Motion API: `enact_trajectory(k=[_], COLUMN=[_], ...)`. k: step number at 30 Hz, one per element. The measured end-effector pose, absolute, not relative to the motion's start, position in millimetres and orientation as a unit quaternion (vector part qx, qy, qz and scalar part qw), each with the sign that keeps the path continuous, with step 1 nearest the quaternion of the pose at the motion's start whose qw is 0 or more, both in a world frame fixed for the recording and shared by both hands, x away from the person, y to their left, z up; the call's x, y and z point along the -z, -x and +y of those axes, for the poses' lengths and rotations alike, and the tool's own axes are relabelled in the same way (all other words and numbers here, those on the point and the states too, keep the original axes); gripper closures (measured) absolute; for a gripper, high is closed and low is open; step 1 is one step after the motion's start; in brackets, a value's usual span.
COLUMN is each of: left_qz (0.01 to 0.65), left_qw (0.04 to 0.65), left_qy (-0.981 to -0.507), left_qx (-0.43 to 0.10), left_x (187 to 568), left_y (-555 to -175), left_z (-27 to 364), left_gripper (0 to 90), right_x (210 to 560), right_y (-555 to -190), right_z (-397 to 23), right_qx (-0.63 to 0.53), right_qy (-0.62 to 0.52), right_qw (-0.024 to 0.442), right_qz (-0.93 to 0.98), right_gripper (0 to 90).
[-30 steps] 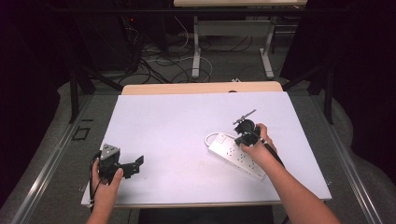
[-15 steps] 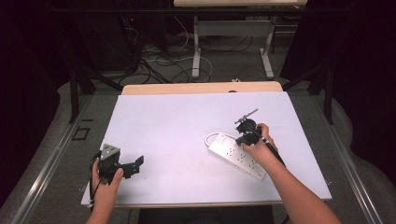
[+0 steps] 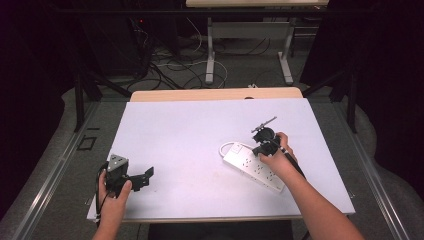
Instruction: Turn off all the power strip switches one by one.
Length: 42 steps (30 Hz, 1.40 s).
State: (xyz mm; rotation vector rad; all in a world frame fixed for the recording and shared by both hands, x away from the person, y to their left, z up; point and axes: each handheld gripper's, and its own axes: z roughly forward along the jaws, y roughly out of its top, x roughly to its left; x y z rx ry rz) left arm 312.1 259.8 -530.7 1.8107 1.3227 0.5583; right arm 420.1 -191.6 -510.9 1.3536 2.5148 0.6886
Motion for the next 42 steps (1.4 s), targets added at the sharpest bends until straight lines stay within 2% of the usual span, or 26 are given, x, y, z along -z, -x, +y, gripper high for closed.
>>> enact_trajectory(k=[16,21,42], left_qz=[0.523,0.523,0.523], left_qw=[0.403,0.403,0.403], left_qy=[-0.717,-0.717,-0.718], left_qx=[-0.221,-0.222,-0.222], left_x=[530.6,530.6,530.4], left_y=[-312.1,-312.1,-312.1], left_z=[259.6,259.5,259.4], left_gripper=[0.9,0.9,0.9], right_x=[514.2,518.4,514.3], right_y=[-419.3,-419.7,-418.7], right_z=[-195.7,-199.3,-197.4], right_qx=[-0.241,-0.28,-0.246], right_qy=[-0.451,-0.456,-0.456], right_qw=[0.099,0.09,0.096], right_qz=[0.854,0.84,0.85], right_gripper=[90.0,90.0,88.8])
